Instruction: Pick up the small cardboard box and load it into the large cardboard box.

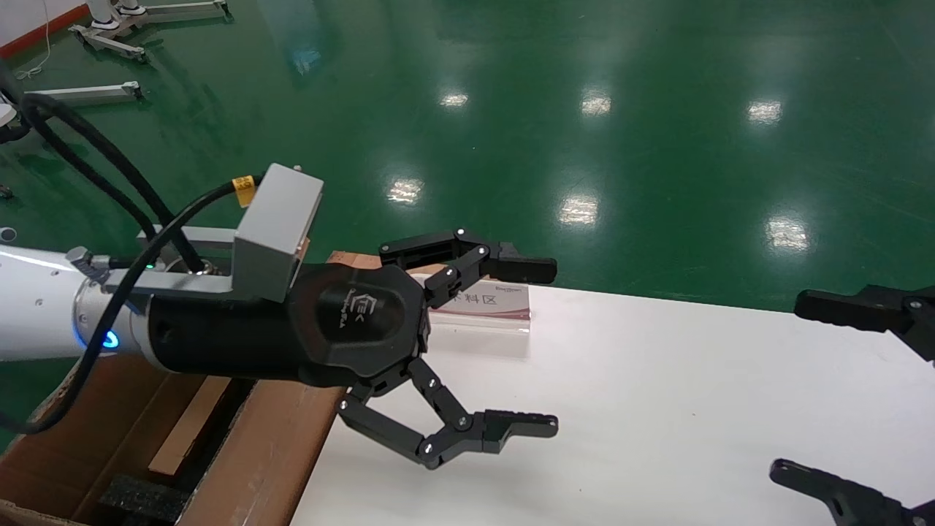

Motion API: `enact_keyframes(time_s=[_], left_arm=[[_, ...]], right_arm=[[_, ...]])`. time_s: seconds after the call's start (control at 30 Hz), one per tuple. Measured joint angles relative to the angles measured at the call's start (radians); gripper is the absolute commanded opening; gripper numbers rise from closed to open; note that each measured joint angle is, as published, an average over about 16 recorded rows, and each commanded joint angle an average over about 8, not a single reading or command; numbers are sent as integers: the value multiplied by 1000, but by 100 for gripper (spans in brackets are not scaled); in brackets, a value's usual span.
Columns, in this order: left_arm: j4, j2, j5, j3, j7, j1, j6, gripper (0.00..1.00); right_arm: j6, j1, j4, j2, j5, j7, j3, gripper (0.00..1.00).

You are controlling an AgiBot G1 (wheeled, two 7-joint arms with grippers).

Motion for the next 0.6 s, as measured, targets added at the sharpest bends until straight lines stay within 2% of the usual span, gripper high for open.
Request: enact_keyframes(time_s=[0.6], left_arm=[[1,0,0,1,0,-1,0,100]], right_arm=[[0,0,0,0,0,0,0,100]])
